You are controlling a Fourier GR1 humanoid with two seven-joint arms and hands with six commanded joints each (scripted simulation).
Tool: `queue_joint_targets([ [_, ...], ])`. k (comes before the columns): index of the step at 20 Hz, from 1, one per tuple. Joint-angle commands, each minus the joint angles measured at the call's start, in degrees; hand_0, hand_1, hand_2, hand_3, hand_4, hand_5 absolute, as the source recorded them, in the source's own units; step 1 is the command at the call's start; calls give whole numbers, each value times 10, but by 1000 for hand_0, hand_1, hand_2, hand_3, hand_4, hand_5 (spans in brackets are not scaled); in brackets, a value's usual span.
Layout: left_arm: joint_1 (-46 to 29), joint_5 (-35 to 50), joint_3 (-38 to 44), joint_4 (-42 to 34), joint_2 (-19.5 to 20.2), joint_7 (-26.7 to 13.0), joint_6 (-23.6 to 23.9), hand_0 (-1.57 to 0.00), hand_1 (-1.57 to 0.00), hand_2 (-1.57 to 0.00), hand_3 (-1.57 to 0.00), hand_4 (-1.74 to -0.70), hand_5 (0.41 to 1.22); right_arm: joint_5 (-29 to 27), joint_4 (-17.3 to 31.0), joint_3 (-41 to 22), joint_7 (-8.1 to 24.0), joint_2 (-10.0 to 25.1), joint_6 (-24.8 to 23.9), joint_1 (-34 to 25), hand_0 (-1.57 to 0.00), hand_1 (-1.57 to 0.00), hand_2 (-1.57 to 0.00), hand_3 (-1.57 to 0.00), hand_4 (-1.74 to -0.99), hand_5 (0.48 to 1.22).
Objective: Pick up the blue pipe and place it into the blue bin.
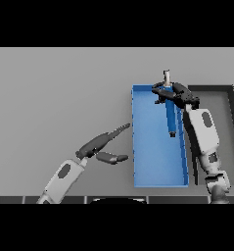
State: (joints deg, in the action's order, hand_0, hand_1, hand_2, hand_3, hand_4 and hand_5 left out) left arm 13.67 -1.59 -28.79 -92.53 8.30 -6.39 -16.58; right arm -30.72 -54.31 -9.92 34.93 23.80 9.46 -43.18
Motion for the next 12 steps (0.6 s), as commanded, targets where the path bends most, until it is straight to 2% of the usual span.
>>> queue_joint_targets([
  [1, 0, -3, -3, 4, -2, 0, 0, 1, 1, 1, 1, -885, 486, -19, 19, -32, 0, 10, -19, 2, -1571, -1514, -1454, -960, -1573, 1188],
  [3, -1, -5, -3, 6, -1, -1, 0, 1, 1, 1, 1, -882, 493, -92, 71, -108, -1, 31, -38, -16, -1005, -968, -930, -614, -1451, 1146],
  [4, 0, -4, -4, 4, -2, 1, -1, 1, 1, 1, 1, -880, 495, -132, 92, -149, 0, 40, -48, -29, -804, -775, -744, -491, -1385, 1114],
  [5, -2, -3, -3, 6, 1, 9, -4, 1, 1, 1, 1, -880, 497, -174, 102, -184, 0, 52, -42, -39, -643, -619, -595, -393, -1334, 1135],
  [6, -5, -2, -3, 3, 0, 10, -2, 1, 1, 1, 1, -881, 497, -193, 98, -217, 0, 63, -20, -42, -514, -495, -476, -314, -1296, 1152],
  [7, -3, -2, -2, 3, -1, 9, 0, 1, 1, 1, 1, -881, 496, -210, 88, -250, 0, 76, -13, -47, -411, -396, -380, -251, -1264, 1108],
  [9, 2, -3, 2, 8, 0, 9, 1, 1, 1, 1, 1, -879, 493, -190, 54, -287, 0, 100, 5, -55, -263, -253, -243, -160, -1202, 1013],
  [11, -8, -3, -1, 2, 3, 15, 1, 1, 1, 1, 1, -878, 490, -174, 28, -305, -1, 112, 1, -51, -168, -162, -155, -102, -1160, 945],
  [12, 1, -4, 0, 5, -1, 3, 4, 1, 1, 1, 1, -878, 488, -168, 15, -310, 0, 114, -5, -49, -134, -129, -124, -82, -1150, 914],
])
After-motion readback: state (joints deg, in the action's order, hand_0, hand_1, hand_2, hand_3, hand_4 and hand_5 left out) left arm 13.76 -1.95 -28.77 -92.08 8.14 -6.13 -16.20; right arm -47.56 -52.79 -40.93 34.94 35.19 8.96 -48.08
